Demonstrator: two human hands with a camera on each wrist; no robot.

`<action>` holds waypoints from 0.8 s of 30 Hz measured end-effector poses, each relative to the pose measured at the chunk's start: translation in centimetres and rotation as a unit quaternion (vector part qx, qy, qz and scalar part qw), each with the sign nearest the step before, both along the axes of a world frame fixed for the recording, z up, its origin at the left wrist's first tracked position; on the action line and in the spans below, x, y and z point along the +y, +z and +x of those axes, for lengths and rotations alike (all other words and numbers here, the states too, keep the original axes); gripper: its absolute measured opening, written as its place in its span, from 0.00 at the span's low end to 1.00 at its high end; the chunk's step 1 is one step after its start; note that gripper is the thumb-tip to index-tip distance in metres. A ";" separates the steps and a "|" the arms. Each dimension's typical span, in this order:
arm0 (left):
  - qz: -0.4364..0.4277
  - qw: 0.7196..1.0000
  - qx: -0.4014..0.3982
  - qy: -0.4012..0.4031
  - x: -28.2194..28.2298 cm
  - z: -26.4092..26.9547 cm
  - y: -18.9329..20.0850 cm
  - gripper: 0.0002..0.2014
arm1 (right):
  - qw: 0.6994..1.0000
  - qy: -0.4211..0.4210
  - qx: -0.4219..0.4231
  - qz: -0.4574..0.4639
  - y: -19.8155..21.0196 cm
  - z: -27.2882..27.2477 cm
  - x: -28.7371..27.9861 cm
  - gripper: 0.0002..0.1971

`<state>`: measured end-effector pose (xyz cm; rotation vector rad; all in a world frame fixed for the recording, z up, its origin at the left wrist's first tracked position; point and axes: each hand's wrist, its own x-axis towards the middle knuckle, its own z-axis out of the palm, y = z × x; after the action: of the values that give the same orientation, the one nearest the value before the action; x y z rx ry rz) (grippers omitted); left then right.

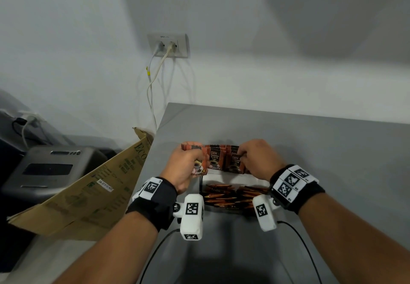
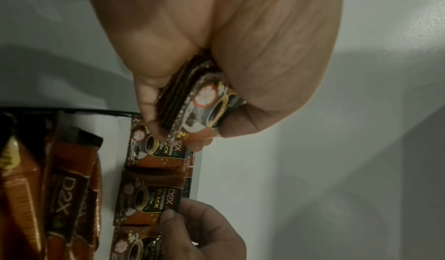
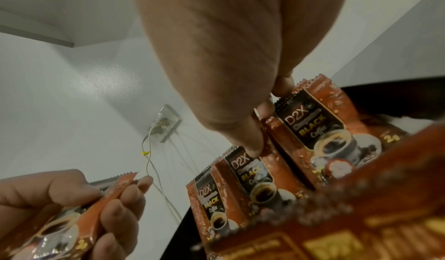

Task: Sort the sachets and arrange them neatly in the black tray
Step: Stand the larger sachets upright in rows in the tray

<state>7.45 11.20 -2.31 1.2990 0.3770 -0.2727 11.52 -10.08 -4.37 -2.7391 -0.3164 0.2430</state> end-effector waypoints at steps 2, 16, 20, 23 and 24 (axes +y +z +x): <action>-0.002 1.000 -0.002 -0.001 -0.1 -0.1 0.1 0.13 | 1.000 -0.008 -0.006 0.012 -0.1 -0.1 0.0 0.09; -0.024 0.994 -0.083 -0.070 -1.5 0.4 1.2 0.21 | 0.976 0.020 0.040 0.214 8.0 -1.3 3.1 0.07; 0.020 0.998 -0.053 0.016 0.5 0.9 1.0 0.11 | 0.976 -0.017 0.028 0.214 7.5 -0.3 2.9 0.05; 0.036 0.997 -0.017 0.072 2.2 1.3 0.0 0.10 | 0.989 -0.007 0.045 0.140 5.4 0.1 3.1 0.06; 0.038 0.996 -0.009 0.079 2.6 1.2 -0.3 0.10 | 0.992 -0.003 0.045 0.119 4.6 0.2 3.3 0.06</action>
<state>8.70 13.79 -2.60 1.3367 0.4756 -0.1148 11.75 -6.80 0.18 -2.4855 -0.2908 0.3065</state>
